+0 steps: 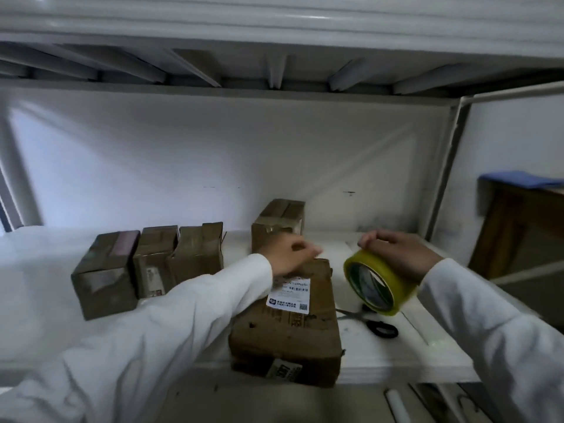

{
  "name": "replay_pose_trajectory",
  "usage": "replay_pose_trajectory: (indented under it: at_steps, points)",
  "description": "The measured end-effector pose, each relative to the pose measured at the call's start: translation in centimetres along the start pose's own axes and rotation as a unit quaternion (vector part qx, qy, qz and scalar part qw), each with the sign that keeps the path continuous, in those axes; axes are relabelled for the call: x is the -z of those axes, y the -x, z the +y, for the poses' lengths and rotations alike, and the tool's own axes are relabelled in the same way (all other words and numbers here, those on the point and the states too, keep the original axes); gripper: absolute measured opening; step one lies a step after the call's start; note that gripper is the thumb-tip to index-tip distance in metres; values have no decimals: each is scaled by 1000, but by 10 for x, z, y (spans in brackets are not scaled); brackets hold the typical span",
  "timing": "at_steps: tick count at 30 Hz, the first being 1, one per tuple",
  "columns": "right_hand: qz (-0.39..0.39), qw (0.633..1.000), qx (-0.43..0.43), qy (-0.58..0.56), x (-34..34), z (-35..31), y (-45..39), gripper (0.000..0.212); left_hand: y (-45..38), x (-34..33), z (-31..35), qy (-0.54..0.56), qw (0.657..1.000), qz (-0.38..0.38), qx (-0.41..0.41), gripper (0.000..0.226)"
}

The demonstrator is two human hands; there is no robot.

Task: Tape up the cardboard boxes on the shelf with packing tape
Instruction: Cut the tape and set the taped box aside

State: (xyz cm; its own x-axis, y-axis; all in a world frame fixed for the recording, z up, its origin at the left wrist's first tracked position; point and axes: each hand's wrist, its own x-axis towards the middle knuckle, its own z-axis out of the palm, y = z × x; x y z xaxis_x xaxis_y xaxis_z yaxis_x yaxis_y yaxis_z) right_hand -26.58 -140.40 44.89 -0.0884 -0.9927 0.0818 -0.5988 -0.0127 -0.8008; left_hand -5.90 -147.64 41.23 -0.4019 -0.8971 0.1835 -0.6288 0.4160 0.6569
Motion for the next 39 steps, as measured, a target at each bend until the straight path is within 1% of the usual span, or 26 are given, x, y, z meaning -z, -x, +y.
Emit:
replay_pose_trajectory:
  at_steps: [1, 2, 3, 5, 7, 10, 12, 13, 16, 17, 19, 20, 22, 23, 25, 26, 27, 29, 31, 32, 33, 35, 36, 37, 38, 39]
  points:
    - [-8, 1000, 14, 18, -2, -4, -2, 12, 4, -4, 15, 54, 998, -37, -14, 36]
    - [-21, 999, 31, 36, -5, -7, -6, 14, 6, -9, 24, 92, 994, -58, -17, 31]
    - [-32, 997, 44, 53, -7, -10, -8, 17, 6, -13, 30, 123, 990, -64, -17, 31]
    - [-37, 994, 59, 78, -12, -13, -13, 21, 4, -16, 37, 167, 985, -43, 5, 34]
    - [-28, 992, 76, 92, -15, -13, -15, 25, 1, -14, 41, 157, 987, -10, 6, 31]
    - [-24, 991, 94, 92, -17, -13, -14, 25, 0, -8, 47, 129, 992, 0, 6, 22]
    - [-23, 994, 83, 73, -19, -12, -15, 19, 0, -6, 50, 119, 993, 11, 5, 16]
    - [-23, 996, 66, 47, -19, -13, -13, 18, 1, -4, 51, 114, 993, 29, 0, 15]
    - [-40, 998, 21, -32, -21, -14, -10, 58, -1, 3, 47, 88, 989, 116, -12, 17]
    - [-49, 997, 14, -55, -21, -14, -8, 60, 0, 7, 47, 85, 986, 141, -10, 16]
    - [-82, 991, 22, -105, -23, -18, -5, 44, 2, 13, 45, 73, 983, 168, -8, 13]
    - [-89, 991, 24, -100, -22, -21, -4, 37, 1, 15, 44, 57, 983, 173, -8, 14]
    - [-81, 996, 26, -15, -19, -30, -8, 41, 2, 16, 39, 27, 983, 183, -2, 15]
    - [-83, 995, 18, 46, -17, -36, -11, 42, 3, 17, 36, 38, 980, 197, 4, 16]
    - [-112, 983, -22, 144, -15, -48, -12, 47, 6, 24, 34, 117, 965, 234, 18, 19]
    - [-132, 977, -40, 160, -15, -52, -12, 51, 6, 29, 33, 153, 956, 247, 24, 19]
    - [-157, 976, -44, 148, -17, -53, -11, 56, 9, 34, 33, 178, 951, 251, 28, 19]
    - [-202, 978, -22, 54, -19, -49, -7, 62, 17, 43, 27, 211, 942, 256, 48, 17]
    - [-241, 968, -19, -61, -19, -43, -5, 61, 25, 50, 10, 240, 927, 272, 96, 20]
    - [-255, 963, -29, -87, -19, -41, -1, 60, 29, 54, -3, 250, 919, 278, 121, 22]
    - [-261, 962, -40, -61, -19, -39, -1, 62, 36, 56, -17, 253, 914, 281, 146, 25]
    - [-271, 957, -59, 89, -23, -36, -2, 75, 49, 61, -45, 255, 906, 273, 200, 28]
    - [-272, 948, -74, 152, -25, -35, -2, 82, 58, 61, -59, 262, 903, 261, 220, 28]
    - [-261, 943, -84, 190, -28, -33, -3, 85, 69, 59, -69, 257, 903, 251, 237, 27]
    - [-249, 942, -86, 209, -32, -33, -3, 83, 79, 52, -81, 253, 901, 242, 256, 27]
    - [-240, 942, -85, 218, -34, -33, -3, 76, 91, 45, -89, 282, 887, 237, 277, 26]
